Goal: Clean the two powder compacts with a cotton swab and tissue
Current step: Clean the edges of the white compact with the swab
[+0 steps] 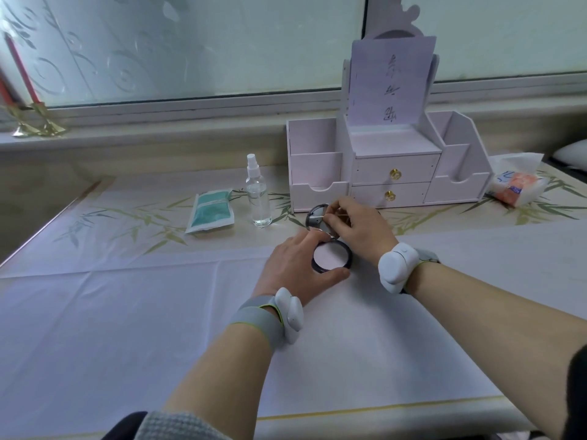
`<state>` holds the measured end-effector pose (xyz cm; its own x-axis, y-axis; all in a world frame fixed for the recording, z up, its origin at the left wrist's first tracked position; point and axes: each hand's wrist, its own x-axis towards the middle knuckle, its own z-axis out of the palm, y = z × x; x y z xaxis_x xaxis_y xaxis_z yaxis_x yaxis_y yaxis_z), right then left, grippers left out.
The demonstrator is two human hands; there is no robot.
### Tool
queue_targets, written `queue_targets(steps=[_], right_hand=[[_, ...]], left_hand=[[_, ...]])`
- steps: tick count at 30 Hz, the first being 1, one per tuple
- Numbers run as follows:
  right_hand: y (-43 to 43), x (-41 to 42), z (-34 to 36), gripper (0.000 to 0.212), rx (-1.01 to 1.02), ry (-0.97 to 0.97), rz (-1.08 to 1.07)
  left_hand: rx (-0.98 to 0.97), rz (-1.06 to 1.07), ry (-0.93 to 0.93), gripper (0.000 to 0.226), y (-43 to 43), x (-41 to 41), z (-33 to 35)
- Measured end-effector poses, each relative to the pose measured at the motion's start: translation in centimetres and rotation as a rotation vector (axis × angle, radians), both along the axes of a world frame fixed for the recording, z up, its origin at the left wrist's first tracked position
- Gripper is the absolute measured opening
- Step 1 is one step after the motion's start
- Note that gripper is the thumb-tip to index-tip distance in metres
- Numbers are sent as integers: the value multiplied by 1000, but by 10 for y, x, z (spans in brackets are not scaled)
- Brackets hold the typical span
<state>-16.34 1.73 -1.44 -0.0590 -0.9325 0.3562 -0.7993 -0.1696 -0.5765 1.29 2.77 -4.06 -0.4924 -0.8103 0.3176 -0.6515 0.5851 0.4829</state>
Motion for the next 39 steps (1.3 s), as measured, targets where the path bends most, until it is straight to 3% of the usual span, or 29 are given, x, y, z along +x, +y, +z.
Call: queue_targets(steps=[24,39], right_hand=[[3,6,16,15,43,329,35],[-4,11,25,16,-6,453,-108]], left_hand=[[-48,-7,8,53,-2,0,-2],[-47,-2,40,48,1,1,-1]])
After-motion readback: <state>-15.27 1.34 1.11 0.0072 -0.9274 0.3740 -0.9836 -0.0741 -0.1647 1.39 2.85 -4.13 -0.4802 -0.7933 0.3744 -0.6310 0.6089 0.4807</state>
